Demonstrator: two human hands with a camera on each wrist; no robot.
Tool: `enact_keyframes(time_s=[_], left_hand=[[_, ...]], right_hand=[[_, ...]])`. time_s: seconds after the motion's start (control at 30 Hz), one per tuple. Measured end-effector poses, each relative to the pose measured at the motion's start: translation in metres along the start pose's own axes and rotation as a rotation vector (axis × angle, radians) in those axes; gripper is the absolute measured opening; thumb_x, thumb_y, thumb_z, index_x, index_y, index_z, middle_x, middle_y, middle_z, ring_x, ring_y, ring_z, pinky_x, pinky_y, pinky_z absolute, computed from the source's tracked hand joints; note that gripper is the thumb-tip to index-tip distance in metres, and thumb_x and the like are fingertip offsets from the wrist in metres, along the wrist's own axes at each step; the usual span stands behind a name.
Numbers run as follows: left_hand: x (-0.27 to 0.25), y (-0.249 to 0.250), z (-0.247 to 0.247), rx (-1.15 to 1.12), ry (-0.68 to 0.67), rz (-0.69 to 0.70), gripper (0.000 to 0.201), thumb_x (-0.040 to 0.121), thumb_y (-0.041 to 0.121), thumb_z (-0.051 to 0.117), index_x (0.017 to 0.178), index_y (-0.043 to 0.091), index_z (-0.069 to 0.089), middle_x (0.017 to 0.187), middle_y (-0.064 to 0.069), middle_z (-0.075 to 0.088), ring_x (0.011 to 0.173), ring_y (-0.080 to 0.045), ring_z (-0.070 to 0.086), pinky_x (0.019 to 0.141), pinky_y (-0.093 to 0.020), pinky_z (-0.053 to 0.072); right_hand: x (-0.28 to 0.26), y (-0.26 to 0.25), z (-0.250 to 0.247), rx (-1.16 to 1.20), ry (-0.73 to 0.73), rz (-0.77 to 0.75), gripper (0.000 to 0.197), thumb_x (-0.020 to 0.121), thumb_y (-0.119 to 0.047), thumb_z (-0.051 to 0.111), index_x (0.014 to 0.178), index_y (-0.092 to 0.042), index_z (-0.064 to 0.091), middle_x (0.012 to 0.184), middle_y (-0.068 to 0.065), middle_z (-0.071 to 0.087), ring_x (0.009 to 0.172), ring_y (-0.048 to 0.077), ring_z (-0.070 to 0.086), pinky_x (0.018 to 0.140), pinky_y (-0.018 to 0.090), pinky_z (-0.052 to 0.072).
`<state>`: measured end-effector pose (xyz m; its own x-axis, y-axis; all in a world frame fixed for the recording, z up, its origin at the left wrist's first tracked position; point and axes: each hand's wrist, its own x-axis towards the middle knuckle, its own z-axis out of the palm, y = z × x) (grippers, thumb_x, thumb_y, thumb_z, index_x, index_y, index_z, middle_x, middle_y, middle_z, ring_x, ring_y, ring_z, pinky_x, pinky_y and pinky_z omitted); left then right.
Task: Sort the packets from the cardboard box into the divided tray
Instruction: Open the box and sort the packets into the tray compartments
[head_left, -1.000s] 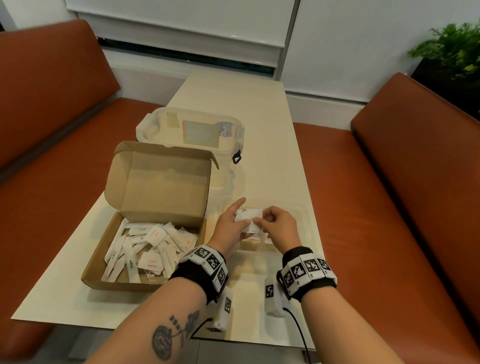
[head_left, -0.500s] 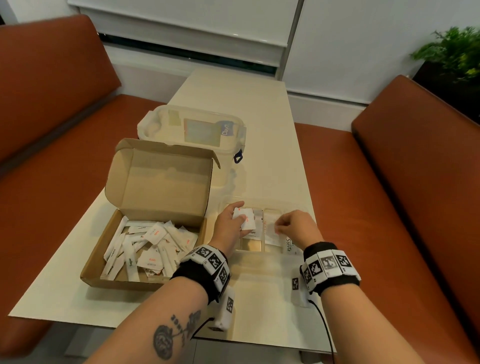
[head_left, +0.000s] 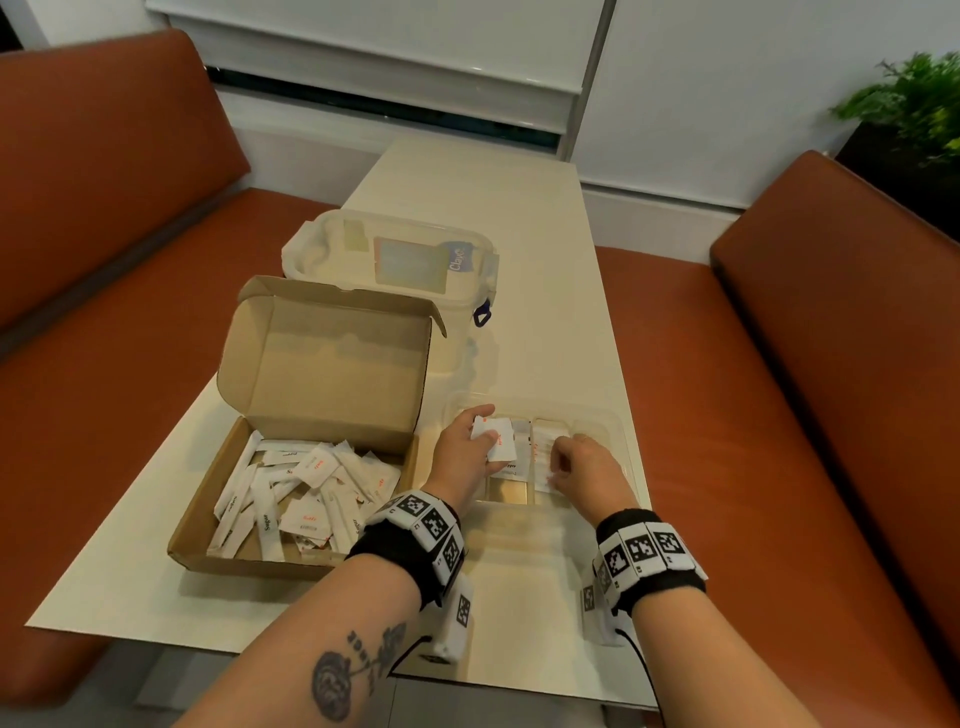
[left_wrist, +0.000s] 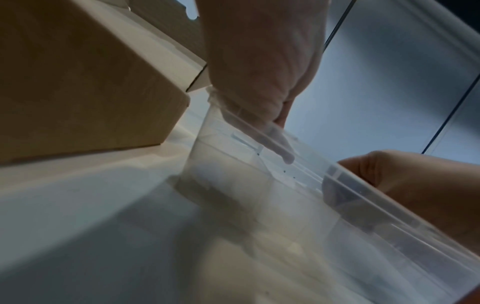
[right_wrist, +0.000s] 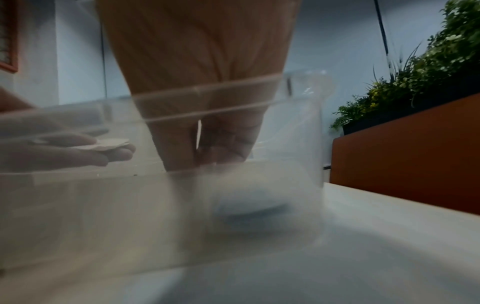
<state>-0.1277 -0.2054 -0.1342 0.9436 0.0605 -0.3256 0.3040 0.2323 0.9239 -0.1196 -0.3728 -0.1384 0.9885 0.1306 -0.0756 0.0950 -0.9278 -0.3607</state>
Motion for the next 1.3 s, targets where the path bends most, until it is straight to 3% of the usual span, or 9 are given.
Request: enact_keyframes(time_s=[0.23,0.4,0.5,0.63,0.73,0.87,1.0,1.13,1.3], left_hand=[[0.000,0.000,0.001,0.013,-0.003,0.003,0.033,0.094,-0.002,0.046,0.117,0.020,0.057,0.124,-0.012,0.050,0.113,-0.030,0.055,0.077,-0.032,0.057],[-0.001,0.001,0.000,0.029,-0.007,0.020,0.033,0.094,-0.002,0.047,0.119,0.018,0.057,0.118,-0.009,0.050,0.107,-0.026,0.056,0.080,-0.034,0.057],[-0.002,0.001,0.001,0.035,-0.024,0.035,0.031,0.094,0.000,0.049,0.118,0.018,0.058,0.115,-0.010,0.055,0.102,-0.025,0.059,0.084,-0.038,0.056],[-0.003,0.000,0.000,0.011,-0.066,0.048,0.028,0.095,0.002,0.048,0.117,0.016,0.059,0.112,-0.012,0.061,0.097,-0.024,0.062,0.081,-0.033,0.056],[-0.002,0.000,0.001,-0.051,-0.087,0.012,0.025,0.098,0.006,0.044,0.116,0.014,0.059,0.109,-0.012,0.063,0.083,-0.017,0.063,0.066,-0.021,0.056],[-0.001,0.001,0.001,-0.165,-0.072,-0.057,0.024,0.101,0.013,0.040,0.114,0.012,0.060,0.107,-0.012,0.064,0.092,-0.021,0.063,0.072,-0.024,0.055],[-0.002,0.002,0.001,-0.181,-0.059,-0.047,0.026,0.101,0.014,0.038,0.116,0.008,0.058,0.111,-0.013,0.064,0.100,-0.022,0.061,0.078,-0.026,0.053],[-0.002,0.002,0.001,-0.176,-0.046,-0.042,0.025,0.102,0.014,0.038,0.115,0.009,0.058,0.114,-0.014,0.063,0.105,-0.024,0.059,0.079,-0.026,0.052],[-0.002,0.002,0.001,-0.149,-0.036,-0.032,0.025,0.101,0.014,0.038,0.115,0.008,0.058,0.113,-0.013,0.062,0.107,-0.024,0.058,0.082,-0.027,0.051]], right_hand=[[0.004,-0.008,0.002,-0.102,-0.008,0.030,0.039,0.083,-0.002,0.052,0.058,-0.026,0.032,0.071,-0.004,0.044,0.070,0.016,0.044,0.058,0.022,0.029],[0.004,-0.013,-0.001,-0.087,-0.022,0.057,0.036,0.082,-0.001,0.049,0.058,-0.024,0.035,0.075,0.000,0.050,0.073,0.018,0.046,0.062,0.023,0.031],[0.002,-0.018,-0.004,0.094,0.077,0.056,0.018,0.084,-0.013,0.061,0.070,-0.019,0.049,0.074,-0.004,0.054,0.069,0.015,0.050,0.059,0.024,0.035],[-0.002,-0.034,-0.004,0.459,0.149,0.064,0.019,0.082,-0.031,0.069,0.080,-0.019,0.055,0.064,-0.010,0.055,0.058,0.002,0.049,0.053,0.014,0.036],[-0.003,-0.041,-0.002,0.630,0.109,0.121,0.022,0.077,-0.018,0.075,0.087,-0.018,0.056,0.060,-0.007,0.054,0.053,0.001,0.050,0.051,0.007,0.038],[-0.002,-0.039,-0.008,0.732,0.118,0.159,0.013,0.078,-0.008,0.073,0.081,-0.013,0.062,0.065,0.000,0.059,0.062,0.012,0.054,0.060,0.021,0.046],[-0.003,-0.022,-0.025,0.542,0.194,0.166,0.006,0.084,-0.013,0.067,0.079,-0.011,0.070,0.068,-0.003,0.061,0.066,0.012,0.054,0.062,0.019,0.043],[-0.001,-0.010,-0.040,0.088,0.027,0.160,0.018,0.090,-0.011,0.055,0.088,-0.007,0.072,0.083,0.004,0.068,0.070,0.019,0.062,0.073,0.034,0.056],[0.000,-0.007,-0.025,-0.104,-0.106,0.118,0.022,0.091,-0.008,0.051,0.097,-0.008,0.072,0.097,0.008,0.070,0.088,0.023,0.066,0.080,0.029,0.053]])
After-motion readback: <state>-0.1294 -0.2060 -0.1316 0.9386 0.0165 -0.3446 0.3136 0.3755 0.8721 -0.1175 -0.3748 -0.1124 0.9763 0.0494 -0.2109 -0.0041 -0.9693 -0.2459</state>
